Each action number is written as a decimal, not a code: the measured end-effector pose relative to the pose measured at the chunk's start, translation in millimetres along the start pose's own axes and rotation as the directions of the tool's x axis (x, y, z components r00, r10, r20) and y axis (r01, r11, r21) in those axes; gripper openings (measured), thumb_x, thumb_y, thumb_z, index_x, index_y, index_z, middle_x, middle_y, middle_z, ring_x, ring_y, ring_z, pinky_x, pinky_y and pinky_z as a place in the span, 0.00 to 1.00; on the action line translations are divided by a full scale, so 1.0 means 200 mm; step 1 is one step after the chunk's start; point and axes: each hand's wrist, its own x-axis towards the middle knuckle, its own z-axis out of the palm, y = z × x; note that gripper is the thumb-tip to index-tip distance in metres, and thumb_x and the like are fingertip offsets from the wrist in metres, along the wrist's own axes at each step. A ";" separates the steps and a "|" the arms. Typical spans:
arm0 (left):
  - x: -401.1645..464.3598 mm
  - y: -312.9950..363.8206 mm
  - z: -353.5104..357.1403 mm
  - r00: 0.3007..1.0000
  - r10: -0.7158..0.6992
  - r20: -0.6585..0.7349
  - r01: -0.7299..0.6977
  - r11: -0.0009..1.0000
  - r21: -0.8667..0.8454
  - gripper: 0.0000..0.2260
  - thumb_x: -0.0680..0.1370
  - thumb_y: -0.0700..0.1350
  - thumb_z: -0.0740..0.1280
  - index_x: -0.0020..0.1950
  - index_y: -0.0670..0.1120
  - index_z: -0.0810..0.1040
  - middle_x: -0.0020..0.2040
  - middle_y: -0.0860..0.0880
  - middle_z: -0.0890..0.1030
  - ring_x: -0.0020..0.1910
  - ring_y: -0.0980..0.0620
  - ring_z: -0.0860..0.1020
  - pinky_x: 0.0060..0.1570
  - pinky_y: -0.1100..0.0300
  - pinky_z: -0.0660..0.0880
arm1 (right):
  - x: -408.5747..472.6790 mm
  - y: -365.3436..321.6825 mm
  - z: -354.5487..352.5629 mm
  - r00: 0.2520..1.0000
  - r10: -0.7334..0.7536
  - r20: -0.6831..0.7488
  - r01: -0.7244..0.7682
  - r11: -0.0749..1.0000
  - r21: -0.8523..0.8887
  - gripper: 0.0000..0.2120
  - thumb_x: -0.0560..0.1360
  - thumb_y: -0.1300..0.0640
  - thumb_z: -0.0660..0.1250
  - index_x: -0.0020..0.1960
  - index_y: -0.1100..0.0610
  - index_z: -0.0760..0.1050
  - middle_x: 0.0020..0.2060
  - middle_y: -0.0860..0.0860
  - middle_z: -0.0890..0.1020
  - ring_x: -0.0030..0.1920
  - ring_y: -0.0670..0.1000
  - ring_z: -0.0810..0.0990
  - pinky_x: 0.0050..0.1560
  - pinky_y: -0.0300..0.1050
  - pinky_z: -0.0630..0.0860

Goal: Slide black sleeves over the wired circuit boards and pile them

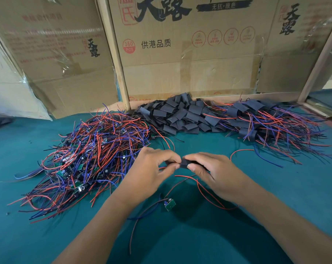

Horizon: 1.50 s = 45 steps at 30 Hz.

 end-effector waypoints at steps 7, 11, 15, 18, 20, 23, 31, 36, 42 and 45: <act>0.00 0.01 -0.01 0.987 -0.154 0.044 0.160 0.968 -0.193 0.06 0.75 0.36 0.73 0.48 0.45 0.85 0.43 0.52 0.83 0.46 0.53 0.80 0.50 0.65 0.74 | 0.00 0.04 0.01 1.000 -0.013 0.013 0.014 0.996 -0.083 0.17 0.81 0.52 0.63 0.67 0.58 0.74 0.55 0.51 0.82 0.54 0.51 0.78 0.57 0.47 0.73; -0.01 -0.01 -0.05 0.970 -0.200 0.139 0.224 0.958 -0.182 0.09 0.77 0.38 0.72 0.55 0.48 0.83 0.47 0.56 0.84 0.50 0.58 0.81 0.54 0.70 0.72 | 0.01 0.03 0.00 0.999 -0.032 -0.016 0.030 0.997 -0.073 0.14 0.81 0.54 0.63 0.64 0.58 0.76 0.50 0.49 0.82 0.48 0.46 0.76 0.50 0.34 0.69; -0.01 -0.01 -0.08 0.978 -0.135 0.160 0.084 0.952 0.294 0.12 0.77 0.48 0.72 0.60 0.49 0.80 0.55 0.57 0.83 0.58 0.56 0.79 0.65 0.59 0.66 | 0.00 0.04 -0.01 0.998 0.014 -0.069 -0.018 0.998 -0.053 0.10 0.81 0.56 0.64 0.61 0.57 0.77 0.49 0.48 0.82 0.47 0.46 0.76 0.49 0.36 0.70; 0.00 0.07 -0.08 0.985 0.118 -0.129 -0.051 0.899 0.435 0.10 0.77 0.48 0.69 0.55 0.46 0.82 0.56 0.53 0.82 0.57 0.50 0.78 0.62 0.55 0.66 | 0.01 0.04 -0.01 0.991 0.061 -0.122 -0.068 0.996 -0.054 0.10 0.81 0.57 0.64 0.60 0.57 0.77 0.49 0.48 0.83 0.48 0.49 0.78 0.51 0.43 0.73; 0.00 0.13 -0.03 0.933 0.250 -0.258 -0.136 0.912 0.388 0.09 0.80 0.45 0.65 0.54 0.43 0.81 0.56 0.50 0.81 0.55 0.49 0.78 0.62 0.56 0.68 | 0.01 0.04 -0.01 0.988 0.076 -0.138 -0.084 0.995 -0.055 0.10 0.80 0.58 0.65 0.60 0.57 0.77 0.50 0.49 0.83 0.50 0.51 0.80 0.53 0.47 0.74; 0.00 0.14 0.03 0.985 0.092 -0.144 -0.040 0.945 0.324 0.13 0.81 0.46 0.62 0.59 0.41 0.80 0.58 0.48 0.81 0.58 0.48 0.77 0.64 0.59 0.66 | 0.01 0.04 -0.01 0.989 0.048 -0.138 -0.056 0.997 -0.055 0.10 0.80 0.58 0.65 0.61 0.58 0.77 0.51 0.50 0.83 0.51 0.51 0.80 0.54 0.47 0.74; 0.01 0.03 0.02 0.995 -0.001 0.102 -0.037 0.929 0.369 0.07 0.79 0.46 0.66 0.50 0.45 0.82 0.42 0.51 0.82 0.42 0.45 0.79 0.59 0.50 0.70 | 0.01 0.04 -0.03 0.994 0.028 -0.107 -0.035 0.997 -0.065 0.12 0.82 0.55 0.63 0.63 0.57 0.76 0.55 0.49 0.81 0.56 0.50 0.78 0.57 0.46 0.73; 0.00 0.00 0.03 0.994 -0.054 0.092 0.024 0.954 0.300 0.07 0.81 0.50 0.64 0.50 0.48 0.79 0.45 0.54 0.81 0.46 0.51 0.78 0.65 0.53 0.64 | 0.00 0.05 -0.03 0.997 0.012 -0.076 -0.018 0.997 -0.078 0.13 0.82 0.55 0.62 0.64 0.57 0.75 0.54 0.49 0.81 0.55 0.49 0.77 0.56 0.42 0.71; -0.01 0.02 0.04 0.992 -0.086 0.090 0.056 0.952 0.302 0.12 0.81 0.53 0.60 0.49 0.50 0.80 0.41 0.56 0.80 0.42 0.53 0.77 0.63 0.51 0.63 | 0.00 0.05 -0.03 0.997 0.005 -0.072 -0.011 0.997 -0.082 0.12 0.82 0.56 0.62 0.64 0.58 0.75 0.54 0.50 0.81 0.54 0.49 0.77 0.55 0.43 0.72; -0.01 0.02 0.03 0.996 -0.064 0.068 0.032 0.918 0.395 0.11 0.82 0.51 0.61 0.48 0.50 0.82 0.40 0.54 0.79 0.42 0.50 0.77 0.58 0.50 0.65 | 0.00 0.06 -0.04 0.999 0.002 -0.042 -0.006 0.996 -0.088 0.12 0.82 0.55 0.62 0.64 0.57 0.75 0.54 0.48 0.80 0.54 0.47 0.76 0.55 0.40 0.70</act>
